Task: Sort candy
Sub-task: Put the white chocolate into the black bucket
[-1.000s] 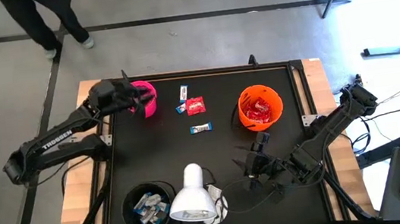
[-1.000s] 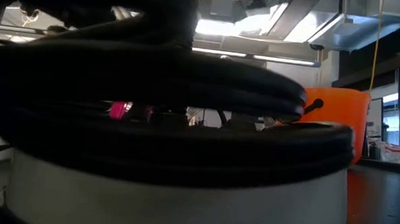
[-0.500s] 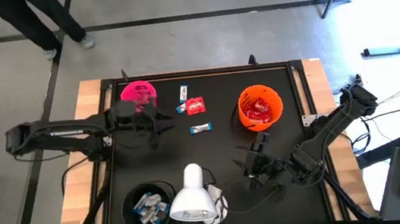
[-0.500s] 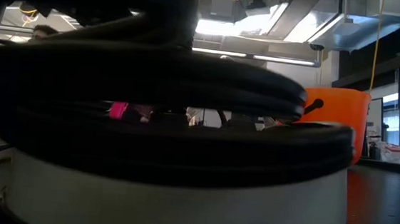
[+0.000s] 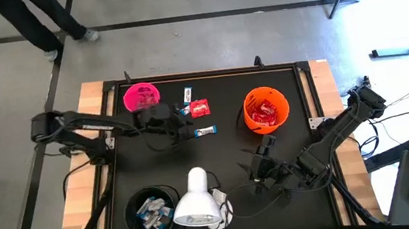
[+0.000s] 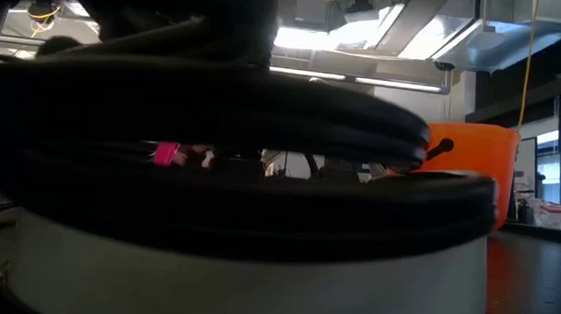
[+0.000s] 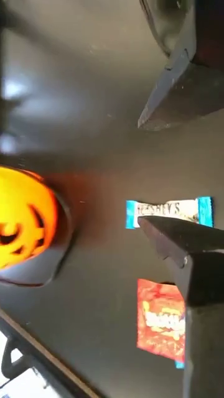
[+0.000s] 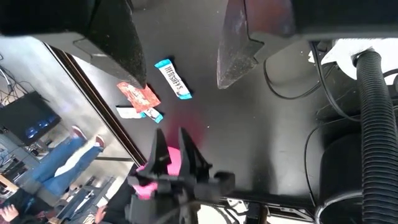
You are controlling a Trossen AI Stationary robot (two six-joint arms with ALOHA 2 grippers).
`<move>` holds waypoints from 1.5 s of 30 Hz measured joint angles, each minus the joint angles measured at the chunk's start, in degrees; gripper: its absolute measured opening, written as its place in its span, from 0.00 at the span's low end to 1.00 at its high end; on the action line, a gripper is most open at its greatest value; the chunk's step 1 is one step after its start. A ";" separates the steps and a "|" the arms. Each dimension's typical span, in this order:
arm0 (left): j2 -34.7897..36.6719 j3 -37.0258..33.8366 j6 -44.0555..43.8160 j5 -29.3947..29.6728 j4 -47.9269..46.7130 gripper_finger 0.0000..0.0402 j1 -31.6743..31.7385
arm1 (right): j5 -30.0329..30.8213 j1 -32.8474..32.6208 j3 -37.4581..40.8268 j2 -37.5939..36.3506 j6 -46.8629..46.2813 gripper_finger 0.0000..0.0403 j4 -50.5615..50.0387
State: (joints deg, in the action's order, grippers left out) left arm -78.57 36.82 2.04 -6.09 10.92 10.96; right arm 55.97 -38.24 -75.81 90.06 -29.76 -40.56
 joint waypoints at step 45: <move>-26.36 9.90 -3.06 5.56 -6.21 0.27 2.38 | -1.60 0.00 0.00 0.00 -0.59 0.48 -0.04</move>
State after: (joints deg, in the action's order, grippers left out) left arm -104.93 46.72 -1.02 -0.52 4.71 13.34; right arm 54.37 -38.24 -75.81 90.06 -30.34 -40.60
